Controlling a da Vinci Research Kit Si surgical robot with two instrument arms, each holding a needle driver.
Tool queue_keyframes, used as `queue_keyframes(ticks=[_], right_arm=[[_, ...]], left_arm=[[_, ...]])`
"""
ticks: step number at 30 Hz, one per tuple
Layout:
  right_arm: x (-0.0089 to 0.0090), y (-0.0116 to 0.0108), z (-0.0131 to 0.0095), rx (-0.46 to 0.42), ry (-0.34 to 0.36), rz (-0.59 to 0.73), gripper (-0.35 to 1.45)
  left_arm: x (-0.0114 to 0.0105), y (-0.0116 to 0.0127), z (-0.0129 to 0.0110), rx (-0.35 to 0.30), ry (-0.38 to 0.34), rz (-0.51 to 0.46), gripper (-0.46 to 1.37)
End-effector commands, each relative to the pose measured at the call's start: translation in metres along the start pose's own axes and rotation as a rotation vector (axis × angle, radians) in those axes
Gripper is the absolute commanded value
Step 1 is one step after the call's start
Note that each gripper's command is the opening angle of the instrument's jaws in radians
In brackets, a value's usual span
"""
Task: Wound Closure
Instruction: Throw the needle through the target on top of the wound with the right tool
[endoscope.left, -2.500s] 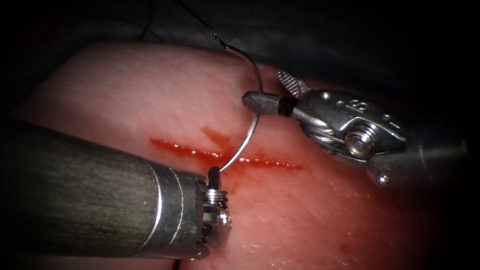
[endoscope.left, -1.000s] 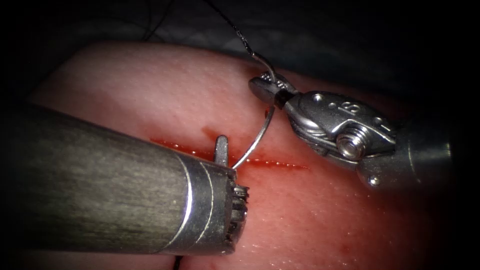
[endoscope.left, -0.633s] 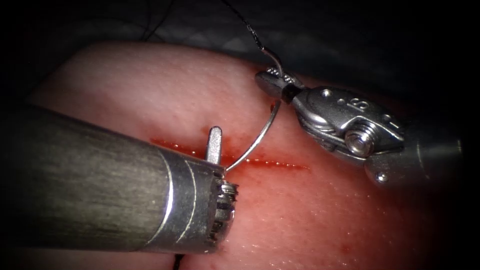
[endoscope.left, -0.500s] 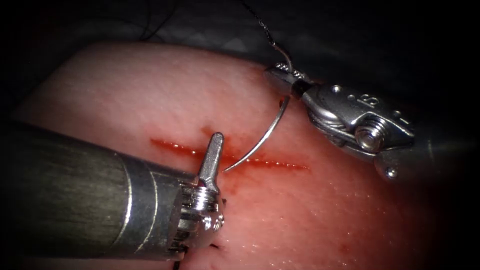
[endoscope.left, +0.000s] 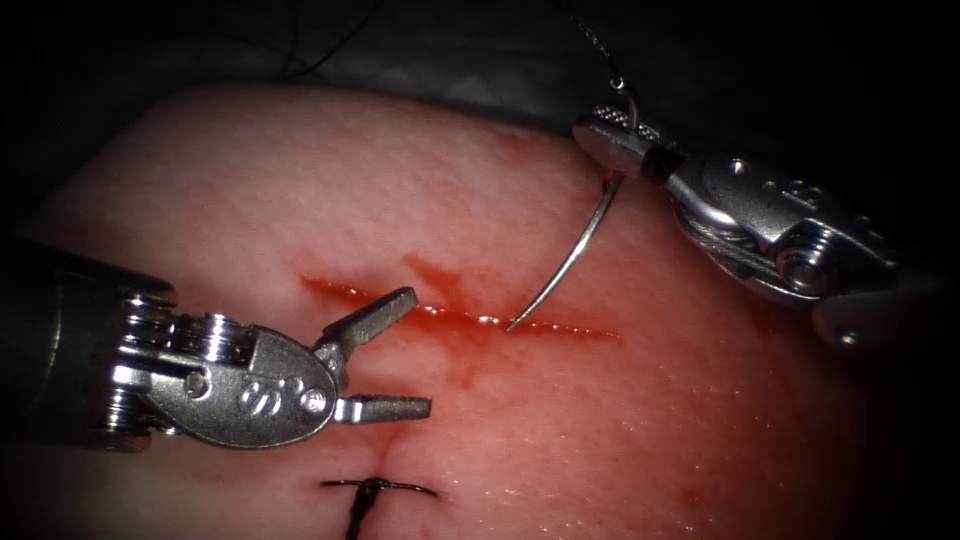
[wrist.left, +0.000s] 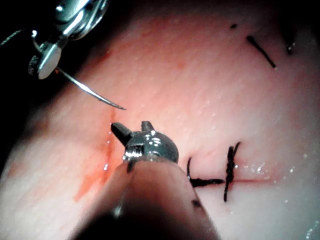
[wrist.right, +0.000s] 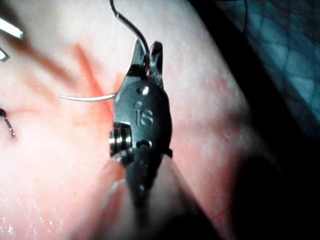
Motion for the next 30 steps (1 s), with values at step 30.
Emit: queue_keyframes(ticks=[30], right_arm=[[0.0007,-0.0032,0.0033,0.112,0.131,-0.292,-0.35]], left_arm=[[-0.0127,-0.0035,0.0058,-0.015,-0.087,-0.011,-0.35]])
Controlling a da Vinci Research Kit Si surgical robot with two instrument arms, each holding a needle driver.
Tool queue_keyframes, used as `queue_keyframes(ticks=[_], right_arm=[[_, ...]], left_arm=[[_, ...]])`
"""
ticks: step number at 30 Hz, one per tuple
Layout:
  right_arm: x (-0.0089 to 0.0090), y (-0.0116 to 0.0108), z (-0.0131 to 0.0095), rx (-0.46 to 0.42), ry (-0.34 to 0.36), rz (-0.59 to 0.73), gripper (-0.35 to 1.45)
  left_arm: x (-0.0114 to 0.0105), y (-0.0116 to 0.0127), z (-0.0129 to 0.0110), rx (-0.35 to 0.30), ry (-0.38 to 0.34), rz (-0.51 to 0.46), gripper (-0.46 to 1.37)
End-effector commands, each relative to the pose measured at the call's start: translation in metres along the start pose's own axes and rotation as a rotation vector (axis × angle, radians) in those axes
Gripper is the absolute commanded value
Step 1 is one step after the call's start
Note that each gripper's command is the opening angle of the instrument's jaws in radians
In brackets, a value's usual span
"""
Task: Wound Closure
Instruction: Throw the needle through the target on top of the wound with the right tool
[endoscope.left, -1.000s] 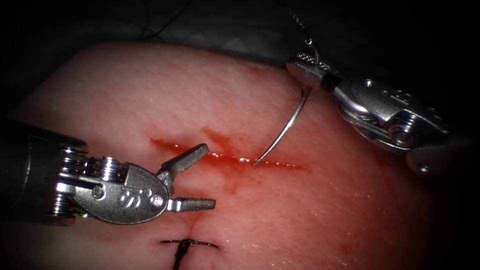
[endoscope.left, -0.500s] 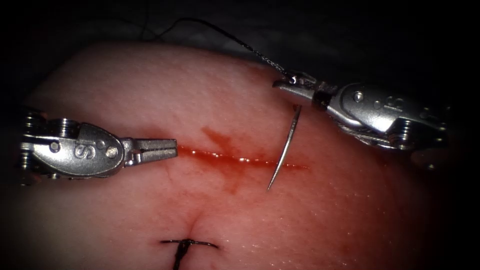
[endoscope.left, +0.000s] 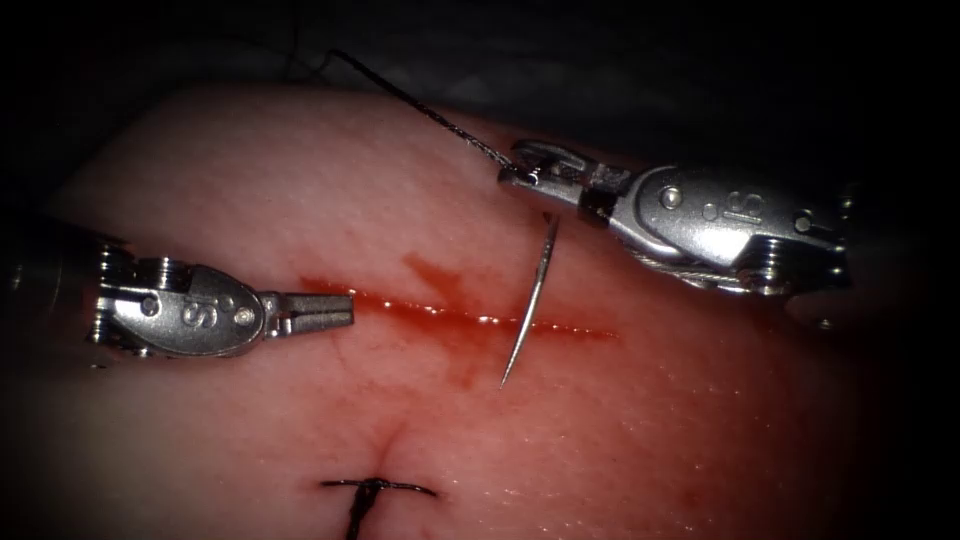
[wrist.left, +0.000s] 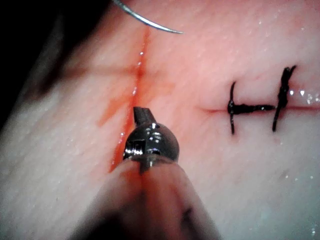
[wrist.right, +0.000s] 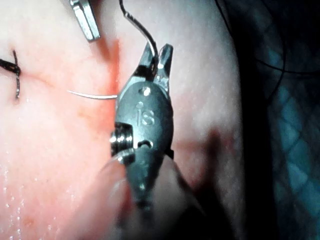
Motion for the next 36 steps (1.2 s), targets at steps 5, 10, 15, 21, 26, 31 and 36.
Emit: queue_keyframes(ticks=[5,10,15,21,26,31,36], right_arm=[[-0.0002,0.0,0.0016,-0.001,0.028,-0.107,-0.35],[-0.0005,-0.0004,0.0033,0.018,0.071,-0.179,-0.35],[-0.0011,-0.0008,0.0049,0.029,0.114,-0.24,-0.35],[-0.0017,-0.0009,0.0068,0.037,0.178,-0.338,-0.35],[-0.0023,-0.0009,0.0084,0.044,0.208,-0.393,-0.35],[-0.0026,-0.001,0.0093,0.036,0.247,-0.448,-0.35],[-0.0026,-0.0009,0.0096,0.029,0.258,-0.519,-0.35]], left_arm=[[-0.0005,0.0003,0.0005,-0.012,-0.036,0.003,-0.35],[-0.0012,0.0006,0.001,-0.018,-0.062,0.012,-0.35],[-0.0023,0.001,0.0018,-0.006,-0.135,0.026,-0.35],[-0.0033,0.0013,0.0026,-0.002,-0.181,0.022,-0.35],[-0.0046,0.0015,0.0035,-0.004,-0.21,0.014,-0.35],[-0.0063,0.0013,0.0044,-0.007,-0.246,0.006,-0.35],[-0.0076,0.0012,0.0052,-0.006,-0.266,-0.002,-0.35]])
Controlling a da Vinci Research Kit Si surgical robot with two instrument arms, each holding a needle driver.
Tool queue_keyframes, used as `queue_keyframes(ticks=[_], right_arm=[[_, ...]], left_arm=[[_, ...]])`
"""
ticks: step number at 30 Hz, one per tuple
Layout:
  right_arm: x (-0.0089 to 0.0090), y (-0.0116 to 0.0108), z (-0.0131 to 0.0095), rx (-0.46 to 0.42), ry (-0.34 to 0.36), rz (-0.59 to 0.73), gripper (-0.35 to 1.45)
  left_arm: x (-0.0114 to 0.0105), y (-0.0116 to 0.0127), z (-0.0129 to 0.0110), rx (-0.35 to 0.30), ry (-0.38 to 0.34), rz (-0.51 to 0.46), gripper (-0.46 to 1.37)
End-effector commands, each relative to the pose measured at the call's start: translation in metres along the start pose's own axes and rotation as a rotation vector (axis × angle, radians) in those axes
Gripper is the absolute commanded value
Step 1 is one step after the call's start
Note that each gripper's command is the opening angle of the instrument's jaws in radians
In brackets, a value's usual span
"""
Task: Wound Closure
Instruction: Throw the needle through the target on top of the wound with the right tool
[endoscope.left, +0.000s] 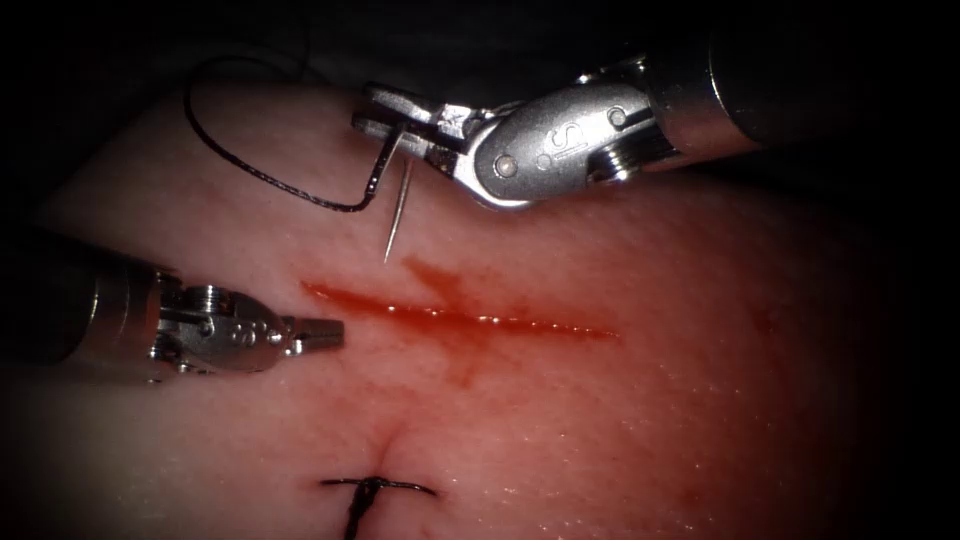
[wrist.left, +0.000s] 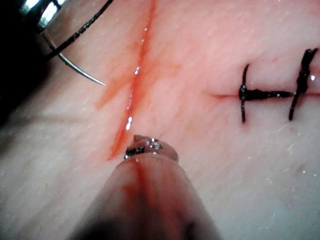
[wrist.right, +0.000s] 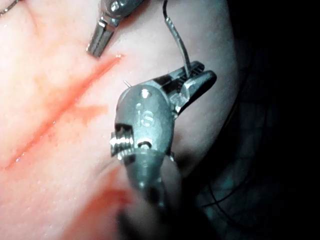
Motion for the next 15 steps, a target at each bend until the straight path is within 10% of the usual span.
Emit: queue_keyframes(ticks=[1,15], right_arm=[[0.0002,0.0001,0.0001,-0.007,0.002,-0.009,-0.35],[-0.0016,-0.0022,0.0009,-0.004,0.063,-0.122,-0.35]], left_arm=[[-0.0001,0.0,0.0002,-0.009,-0.002,-0.004,-0.35],[-0.0021,0.0016,0.0009,-0.047,-0.122,-0.025,-0.35]])
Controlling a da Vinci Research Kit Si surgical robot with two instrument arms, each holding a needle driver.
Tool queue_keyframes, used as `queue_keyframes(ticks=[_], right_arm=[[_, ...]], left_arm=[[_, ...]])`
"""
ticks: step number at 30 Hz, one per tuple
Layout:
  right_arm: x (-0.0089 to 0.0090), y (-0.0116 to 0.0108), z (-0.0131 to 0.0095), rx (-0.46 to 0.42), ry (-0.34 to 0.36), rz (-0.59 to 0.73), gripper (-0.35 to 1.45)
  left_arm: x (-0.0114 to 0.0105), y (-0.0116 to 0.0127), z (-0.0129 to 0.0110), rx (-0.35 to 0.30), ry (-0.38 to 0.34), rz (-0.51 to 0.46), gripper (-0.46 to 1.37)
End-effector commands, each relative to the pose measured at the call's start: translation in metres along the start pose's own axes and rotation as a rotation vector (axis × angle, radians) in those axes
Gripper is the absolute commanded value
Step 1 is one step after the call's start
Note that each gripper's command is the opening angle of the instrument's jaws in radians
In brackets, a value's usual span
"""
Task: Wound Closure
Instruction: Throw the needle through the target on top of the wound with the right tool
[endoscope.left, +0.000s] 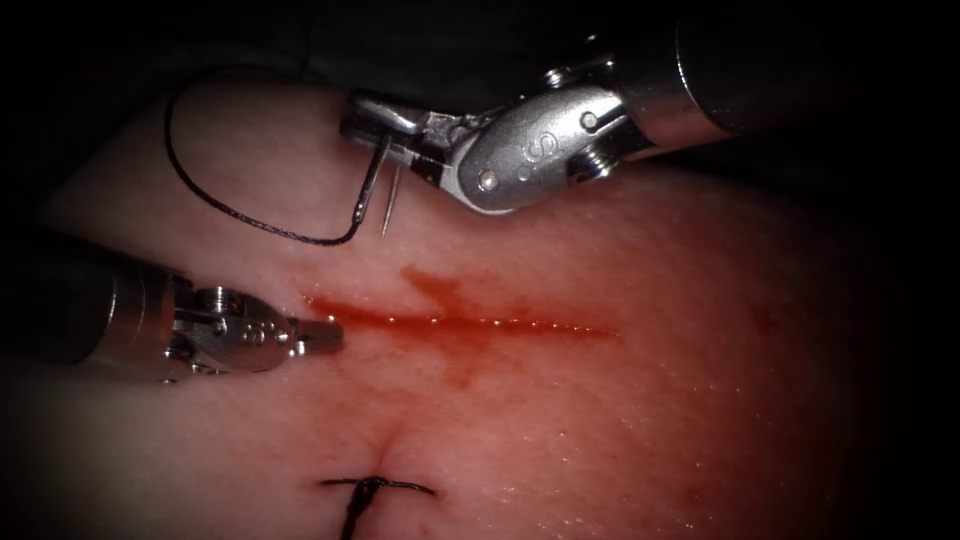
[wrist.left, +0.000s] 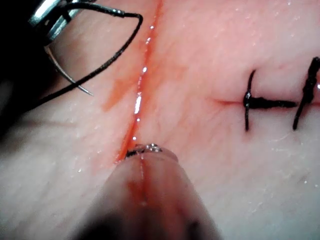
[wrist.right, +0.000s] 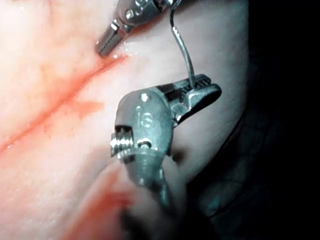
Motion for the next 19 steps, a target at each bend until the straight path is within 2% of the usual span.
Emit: queue_keyframes(ticks=[1,6,19], right_arm=[[-0.0003,-0.0001,0.0001,-0.006,0.005,-0.011,-0.35],[-0.0007,-0.0006,-0.0001,-0.007,0.007,-0.019,-0.35],[-0.0007,-0.001,-0.0002,-0.008,0.012,-0.027,-0.35]], left_arm=[[-0.0001,0.0002,0.0002,-0.022,-0.007,0.0,-0.35],[-0.0003,0.0,0.0008,-0.044,0.003,-0.007,-0.35],[-0.0008,-0.0004,0.0009,-0.045,0.007,-0.012,-0.35]])
